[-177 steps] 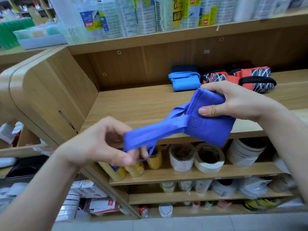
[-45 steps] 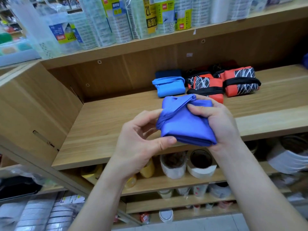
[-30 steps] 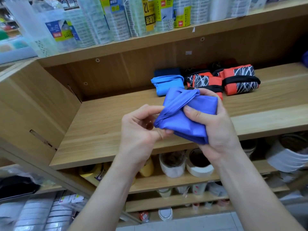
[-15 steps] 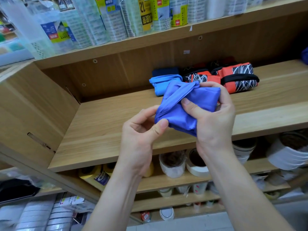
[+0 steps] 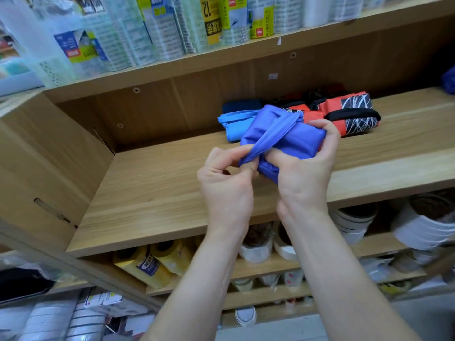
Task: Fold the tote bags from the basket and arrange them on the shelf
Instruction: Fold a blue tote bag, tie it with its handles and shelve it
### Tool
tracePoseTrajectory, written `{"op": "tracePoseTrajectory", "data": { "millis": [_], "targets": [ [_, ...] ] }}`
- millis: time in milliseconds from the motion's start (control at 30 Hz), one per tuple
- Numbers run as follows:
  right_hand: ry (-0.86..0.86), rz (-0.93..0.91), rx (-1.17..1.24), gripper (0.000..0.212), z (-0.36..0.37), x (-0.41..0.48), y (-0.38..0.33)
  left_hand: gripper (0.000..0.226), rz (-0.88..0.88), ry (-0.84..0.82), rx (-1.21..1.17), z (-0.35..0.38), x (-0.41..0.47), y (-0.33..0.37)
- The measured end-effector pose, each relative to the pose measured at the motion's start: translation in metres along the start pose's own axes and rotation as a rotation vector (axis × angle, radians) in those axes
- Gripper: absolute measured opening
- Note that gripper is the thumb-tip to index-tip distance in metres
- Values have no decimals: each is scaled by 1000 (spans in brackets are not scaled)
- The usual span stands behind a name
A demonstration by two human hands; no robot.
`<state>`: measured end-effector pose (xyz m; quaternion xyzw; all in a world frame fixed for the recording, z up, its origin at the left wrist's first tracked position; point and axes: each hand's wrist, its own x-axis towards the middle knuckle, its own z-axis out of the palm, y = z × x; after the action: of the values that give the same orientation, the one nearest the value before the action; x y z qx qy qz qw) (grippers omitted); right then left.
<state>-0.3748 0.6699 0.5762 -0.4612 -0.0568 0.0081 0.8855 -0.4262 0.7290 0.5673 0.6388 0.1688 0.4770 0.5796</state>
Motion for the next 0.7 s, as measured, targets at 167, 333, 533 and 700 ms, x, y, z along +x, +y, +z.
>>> {"op": "tracePoseTrajectory", "data": {
  "millis": [167,333,533,700],
  "targets": [
    [83,104,135,66,4,5,-3,33,96,-35,171,5,-2,2],
    [85,152,181,61,5,5,-2,31,227,-143,380,-11,-9,2],
    [-138,181,34,38,-3,10,0,35,188,-256,386,-27,-9,11],
    [-57,42,-49,14,-8,19,1,28,403,-373,634,-31,-18,14]
  ]
}}
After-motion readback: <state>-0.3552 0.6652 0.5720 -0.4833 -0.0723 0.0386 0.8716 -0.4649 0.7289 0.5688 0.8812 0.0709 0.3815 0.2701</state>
